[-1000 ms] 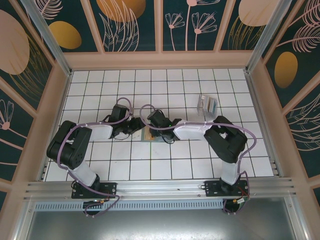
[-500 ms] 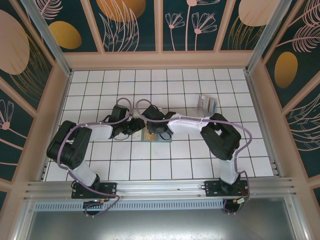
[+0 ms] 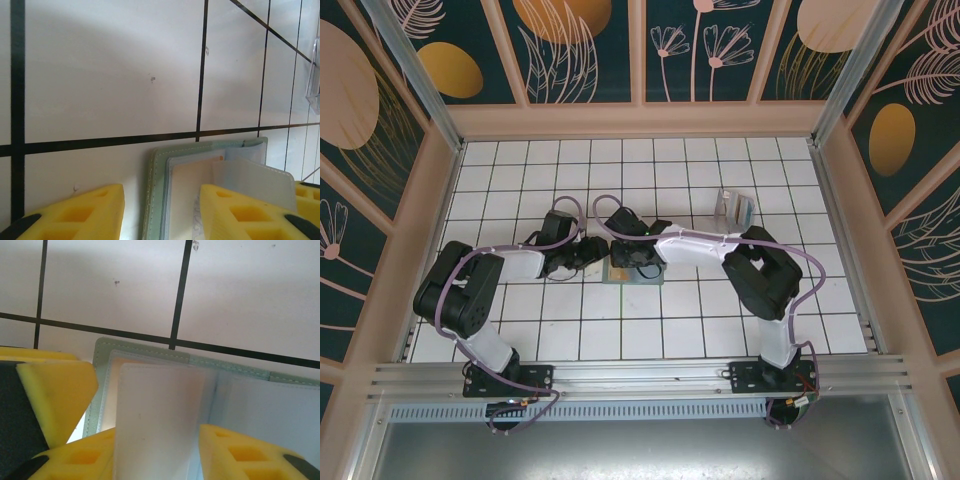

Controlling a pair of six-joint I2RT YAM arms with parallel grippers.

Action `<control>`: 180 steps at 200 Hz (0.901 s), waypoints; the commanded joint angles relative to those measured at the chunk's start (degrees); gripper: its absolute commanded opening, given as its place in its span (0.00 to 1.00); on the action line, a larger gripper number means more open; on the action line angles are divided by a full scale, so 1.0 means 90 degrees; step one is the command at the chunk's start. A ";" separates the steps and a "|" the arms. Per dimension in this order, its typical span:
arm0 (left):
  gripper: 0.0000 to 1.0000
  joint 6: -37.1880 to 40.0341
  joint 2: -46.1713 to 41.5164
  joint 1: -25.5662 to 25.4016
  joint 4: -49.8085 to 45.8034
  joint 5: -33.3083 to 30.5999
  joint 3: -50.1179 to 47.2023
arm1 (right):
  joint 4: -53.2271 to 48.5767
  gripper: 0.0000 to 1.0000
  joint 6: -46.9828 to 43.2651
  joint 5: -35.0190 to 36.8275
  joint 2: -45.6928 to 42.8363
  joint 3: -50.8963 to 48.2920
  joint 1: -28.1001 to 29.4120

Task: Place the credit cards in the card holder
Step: Flip over the card slot in the card holder.

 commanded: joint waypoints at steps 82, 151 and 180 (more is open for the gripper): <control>0.51 -0.0257 -0.0921 0.0037 0.1025 0.1061 -0.0550 | 0.1063 0.49 0.0064 -0.0642 -0.1188 -0.0836 -0.0303; 0.58 -0.0798 -0.0555 -0.0065 0.1743 0.1566 -0.0434 | 0.2096 0.56 0.0312 -0.1305 -0.2435 -0.2311 -0.1205; 0.58 -0.0430 -0.0501 -0.0086 0.0974 0.1101 -0.0141 | 0.2152 0.56 0.0317 -0.1413 -0.2530 -0.2478 -0.1322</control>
